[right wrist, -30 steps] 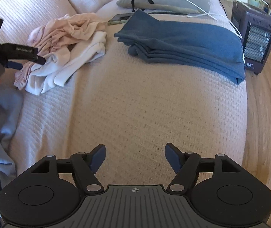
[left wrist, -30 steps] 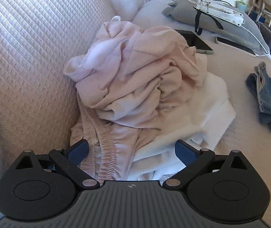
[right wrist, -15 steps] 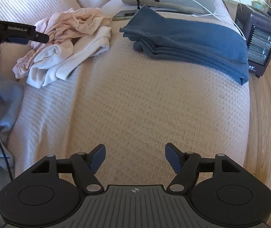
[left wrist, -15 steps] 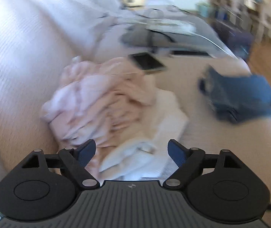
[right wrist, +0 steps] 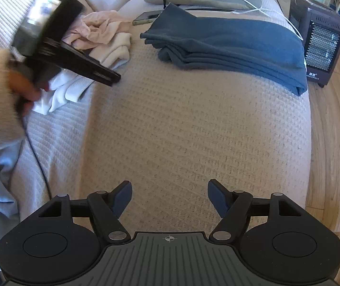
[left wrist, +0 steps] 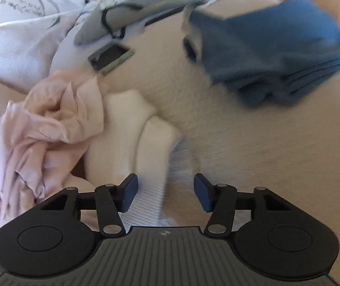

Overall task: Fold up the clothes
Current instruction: 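Move the left gripper to the pink and white clothes pile, then grasp the cream sweater edge with the left gripper and pull it from the pile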

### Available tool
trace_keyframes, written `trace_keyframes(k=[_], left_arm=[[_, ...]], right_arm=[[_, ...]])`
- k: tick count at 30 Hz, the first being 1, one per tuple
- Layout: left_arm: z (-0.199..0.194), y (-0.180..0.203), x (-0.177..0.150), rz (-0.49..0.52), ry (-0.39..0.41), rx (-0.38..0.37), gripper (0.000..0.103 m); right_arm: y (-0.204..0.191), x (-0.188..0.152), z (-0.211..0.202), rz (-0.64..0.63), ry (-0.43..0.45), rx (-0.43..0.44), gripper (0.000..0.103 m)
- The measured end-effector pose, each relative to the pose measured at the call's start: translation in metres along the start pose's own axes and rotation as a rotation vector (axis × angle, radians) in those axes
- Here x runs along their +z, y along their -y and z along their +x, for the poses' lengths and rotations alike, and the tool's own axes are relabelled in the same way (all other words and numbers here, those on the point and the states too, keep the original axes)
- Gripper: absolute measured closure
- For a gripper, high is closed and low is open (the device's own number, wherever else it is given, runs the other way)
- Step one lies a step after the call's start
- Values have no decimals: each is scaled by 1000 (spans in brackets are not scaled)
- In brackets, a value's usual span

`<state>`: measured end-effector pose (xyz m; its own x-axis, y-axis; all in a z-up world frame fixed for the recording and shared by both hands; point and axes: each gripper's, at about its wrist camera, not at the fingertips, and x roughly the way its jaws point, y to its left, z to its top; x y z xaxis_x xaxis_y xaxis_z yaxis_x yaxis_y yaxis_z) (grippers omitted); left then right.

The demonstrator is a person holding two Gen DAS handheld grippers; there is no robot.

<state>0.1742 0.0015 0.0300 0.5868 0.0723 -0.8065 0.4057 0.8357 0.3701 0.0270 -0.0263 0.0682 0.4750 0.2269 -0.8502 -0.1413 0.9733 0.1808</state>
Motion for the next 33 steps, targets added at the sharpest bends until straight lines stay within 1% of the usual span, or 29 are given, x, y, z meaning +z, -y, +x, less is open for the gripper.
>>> trace_keyframes(k=[3,4,7,9,12,13,16,17,18,20,21,23,26,31,33], left_arm=[[5,-7,0,-18,1,4,54],[8,-10,1,-15,-8,24,58],[15,-26,4,-59,-29,43,58],[19,-31,5,-87,-35,28,59],[25,-21,5,-30,-21,78,59],[27,-20,6,-28,-21,85,60],[25,-25,7,-81,-14,67,67],[24,-28,7,-99,-11,56,74],[19,-33,7,-118,-4,45,83],[9,-43,7,-157,11,23,85],[3,-49,7,-184,22,13,86],[-8,-63,8,-228,41,19,86],[-24,-82,3,-238,61,44,86],[-56,-117,-11,-295,113,87,88],[-72,-130,-21,-343,127,109,89]], right_arm=[[1,1,3,8,-13,6,31],[1,2,4,10,-16,6,31],[2,2,5,16,-17,14,31],[3,2,4,20,-17,18,31],[3,1,5,27,-22,15,31],[2,1,4,26,-19,13,31],[0,0,1,21,-12,11,31],[0,0,1,20,-13,8,31],[0,-1,1,20,-11,7,31],[0,-1,-1,20,-4,7,31],[0,-1,-2,21,0,7,31],[1,0,-2,24,6,8,31],[2,0,-3,26,8,6,31],[2,2,-5,22,28,19,31],[1,4,-6,25,41,23,31]])
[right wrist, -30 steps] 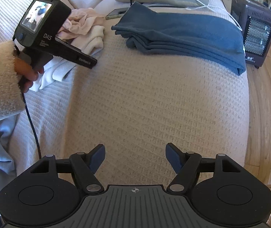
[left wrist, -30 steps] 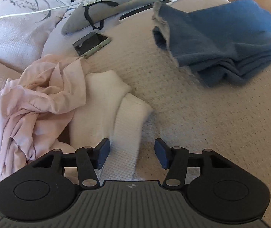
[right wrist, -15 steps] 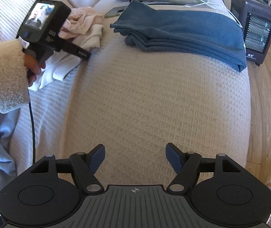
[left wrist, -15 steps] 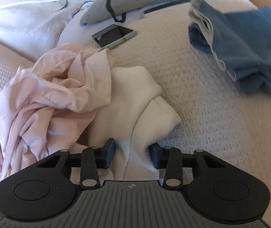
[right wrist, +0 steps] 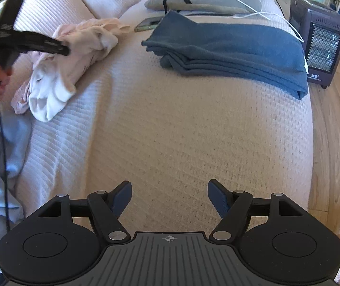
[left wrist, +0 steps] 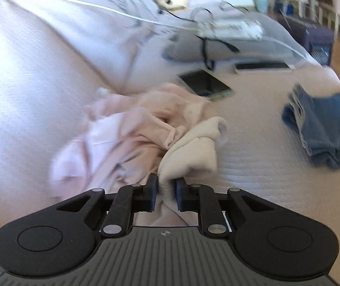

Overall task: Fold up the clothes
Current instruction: 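Grasp the cream sweater edge with the left gripper and pull it from the pile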

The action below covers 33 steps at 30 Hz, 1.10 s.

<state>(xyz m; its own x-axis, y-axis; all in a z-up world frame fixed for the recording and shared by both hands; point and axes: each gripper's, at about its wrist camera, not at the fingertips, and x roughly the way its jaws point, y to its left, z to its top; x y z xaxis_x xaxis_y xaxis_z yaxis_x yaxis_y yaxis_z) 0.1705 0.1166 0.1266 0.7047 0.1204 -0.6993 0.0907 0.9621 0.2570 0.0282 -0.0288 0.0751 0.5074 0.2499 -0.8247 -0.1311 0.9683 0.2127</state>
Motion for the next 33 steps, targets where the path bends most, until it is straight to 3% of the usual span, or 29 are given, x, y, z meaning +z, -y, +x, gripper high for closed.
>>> trace_keyframes(k=[4,10,12,13,16,20,26,30,33], left_arm=[[-15,-30,-9,-93,-15,-15,91],[-39,-39,-34,-97,-20,-25,93],[-47,-42,-45,-44,-15,79,96],[-49,-53,-53,-59,-30,96,96],[-59,-94,-77,-196,-67,36,96],[-72,-94,-90,-211,-47,-23,95],[-63,-54,-90,-194,-57,-143,85],[-44,-19,-90,-152,-83,-208,58],[-34,2,-87,-122,-99,-240,54]], right_arm=[[-4,4,-1,-20,15,-1,31],[-11,2,-3,-60,10,-16,31],[-11,3,-6,-67,15,-22,31],[-11,3,-7,-70,18,-21,31],[-11,12,-9,-83,33,-5,31],[-13,32,-8,-126,50,6,31],[-23,56,-15,-176,95,42,31],[-25,62,-15,-172,104,65,28],[-26,60,-8,-158,87,67,28]])
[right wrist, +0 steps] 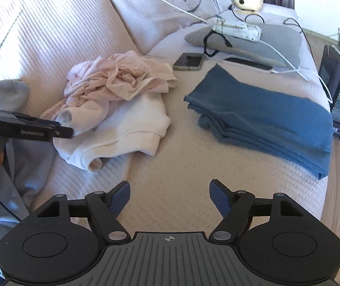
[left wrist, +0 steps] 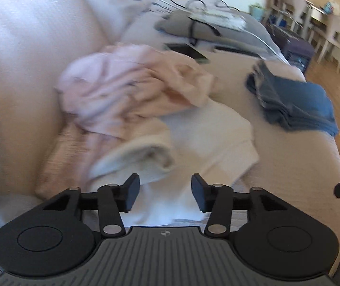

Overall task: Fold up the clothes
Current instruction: 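Grasp the cream sweater edge with the left gripper and pull it from the pile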

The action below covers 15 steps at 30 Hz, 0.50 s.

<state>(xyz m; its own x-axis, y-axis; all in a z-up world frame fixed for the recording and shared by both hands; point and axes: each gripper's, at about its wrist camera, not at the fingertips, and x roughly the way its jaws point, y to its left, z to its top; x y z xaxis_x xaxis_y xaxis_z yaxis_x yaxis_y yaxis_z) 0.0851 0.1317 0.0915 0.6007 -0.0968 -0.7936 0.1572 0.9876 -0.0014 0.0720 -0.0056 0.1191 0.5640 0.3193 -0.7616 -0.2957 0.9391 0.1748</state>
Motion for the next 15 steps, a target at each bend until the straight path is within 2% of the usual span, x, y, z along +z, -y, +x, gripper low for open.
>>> trace_keyframes(k=[1,3,8,15], left_arm=[[4,5,1,10,-5,-6,51],[8,12,1,21,-8,-11,39],[8,14,-4,22,-15,-14,22],[12,7,-16,-38,-64,-4,19]], right_arm=[[-1,-1,2,3,-5,3,28],[-2,-3,6,3,-13,9,28],[-2,-3,8,13,-8,28,27],[-1,-7,5,19,-1,56,27]])
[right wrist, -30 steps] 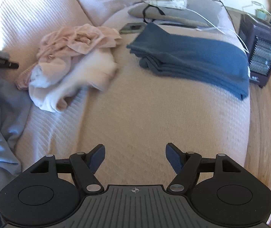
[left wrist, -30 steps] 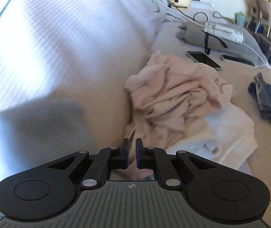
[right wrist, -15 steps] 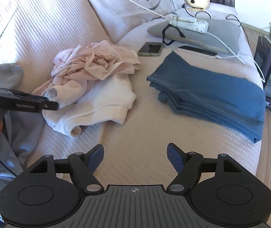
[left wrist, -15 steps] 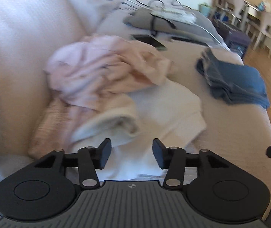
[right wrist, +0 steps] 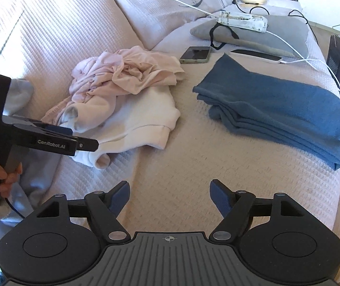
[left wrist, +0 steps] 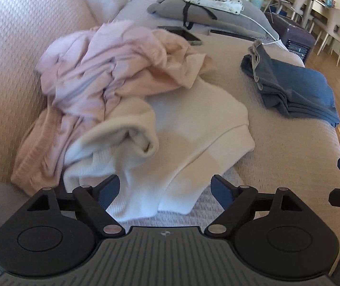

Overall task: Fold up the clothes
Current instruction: 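Grasp the cream sweater edge with the left gripper and pull it from the pile, then bring the right gripper to the cream sweater and grasp its edge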

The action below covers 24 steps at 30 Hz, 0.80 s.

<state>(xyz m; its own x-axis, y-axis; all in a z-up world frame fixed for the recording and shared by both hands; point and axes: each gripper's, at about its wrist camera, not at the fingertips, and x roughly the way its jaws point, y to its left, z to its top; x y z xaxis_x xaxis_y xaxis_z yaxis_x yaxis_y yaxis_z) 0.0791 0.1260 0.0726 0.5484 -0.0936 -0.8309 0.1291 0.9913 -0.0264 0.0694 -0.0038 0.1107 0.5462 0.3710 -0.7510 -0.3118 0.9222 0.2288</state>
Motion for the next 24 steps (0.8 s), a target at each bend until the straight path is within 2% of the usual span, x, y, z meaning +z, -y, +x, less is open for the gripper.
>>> trace_keyframes(k=[13,24], left_arm=[[-6,7,-9,7,0,-19,13],[6,-4,-24,-53,-33,-36,11]], right_arm=[[-3,-6,-14,-5,24,-19,27],[-9,6,-6,-57,24,-7,27]])
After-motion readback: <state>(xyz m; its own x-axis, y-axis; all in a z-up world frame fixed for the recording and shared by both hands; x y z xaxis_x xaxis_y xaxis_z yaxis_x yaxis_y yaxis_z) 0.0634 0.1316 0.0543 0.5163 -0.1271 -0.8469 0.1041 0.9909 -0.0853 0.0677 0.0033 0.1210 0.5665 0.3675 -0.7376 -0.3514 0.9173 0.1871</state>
